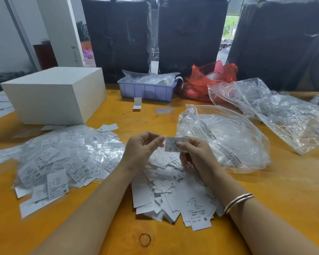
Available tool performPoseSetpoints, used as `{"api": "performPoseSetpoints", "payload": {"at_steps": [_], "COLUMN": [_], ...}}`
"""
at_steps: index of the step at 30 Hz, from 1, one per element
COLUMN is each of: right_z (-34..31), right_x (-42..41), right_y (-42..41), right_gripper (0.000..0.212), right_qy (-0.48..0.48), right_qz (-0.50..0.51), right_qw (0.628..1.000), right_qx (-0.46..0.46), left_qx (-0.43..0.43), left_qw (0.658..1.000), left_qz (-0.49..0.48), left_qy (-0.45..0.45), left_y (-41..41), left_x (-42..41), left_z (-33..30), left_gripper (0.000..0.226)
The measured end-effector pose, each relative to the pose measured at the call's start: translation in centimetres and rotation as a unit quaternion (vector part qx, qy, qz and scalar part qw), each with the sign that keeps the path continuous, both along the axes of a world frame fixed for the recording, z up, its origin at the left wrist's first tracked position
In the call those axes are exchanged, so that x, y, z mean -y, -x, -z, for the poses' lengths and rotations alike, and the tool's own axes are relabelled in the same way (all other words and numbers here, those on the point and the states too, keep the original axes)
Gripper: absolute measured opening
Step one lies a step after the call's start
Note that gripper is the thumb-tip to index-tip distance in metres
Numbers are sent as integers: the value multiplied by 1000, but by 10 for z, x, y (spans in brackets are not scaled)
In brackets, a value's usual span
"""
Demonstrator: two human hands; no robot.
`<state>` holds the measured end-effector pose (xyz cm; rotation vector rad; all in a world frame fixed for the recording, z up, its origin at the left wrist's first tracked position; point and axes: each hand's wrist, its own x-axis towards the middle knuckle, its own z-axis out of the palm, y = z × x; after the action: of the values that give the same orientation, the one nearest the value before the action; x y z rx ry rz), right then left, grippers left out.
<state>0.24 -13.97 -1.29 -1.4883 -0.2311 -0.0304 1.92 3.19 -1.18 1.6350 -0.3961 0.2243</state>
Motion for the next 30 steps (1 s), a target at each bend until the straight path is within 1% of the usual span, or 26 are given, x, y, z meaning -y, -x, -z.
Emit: {"api": "performPoseSetpoints", "payload": {"at_steps": [4,8,10,12,15,17,21,26,30], "right_z": [-2,-4,-5,-8,-11,-12,-11,-9,-8], "right_x": [0,-1,-1,-1,-1,-2,-3,0,0], "right_y": [2,3,3,3,3,4,5,4,2], "right_gripper": [16,16,16,17,19,20,17,15,13], "right_qy": [31,36,12,-32,-94,-104,-90,-76,-60], "right_qz": [-12,-1,29,62,76,72,59,44,1], "right_qw": [999,999,999,997,992,991,993,996,998], "right_qx": [-27,-13,10,30,40,44,51,29,-33], "left_qx": [0,4,9,8,5,4,5,13,20], "left_qw": [1000,1000,1000,1000,1000,1000,1000,1000,1000], "left_qz": [8,6,0,-2,5,10,13,12,0], "left_qy": [0,-7,-11,-3,10,11,9,-3,-15], "left_y": [-2,-1,-1,0,2,3,3,3,3], "left_x": [-1,-1,-1,-1,-1,0,0,-1,-1], "left_z": [2,2,0,-2,-3,-3,-3,-4,-4], "left_gripper": [21,19,19,22,25,24,24,23,21]}}
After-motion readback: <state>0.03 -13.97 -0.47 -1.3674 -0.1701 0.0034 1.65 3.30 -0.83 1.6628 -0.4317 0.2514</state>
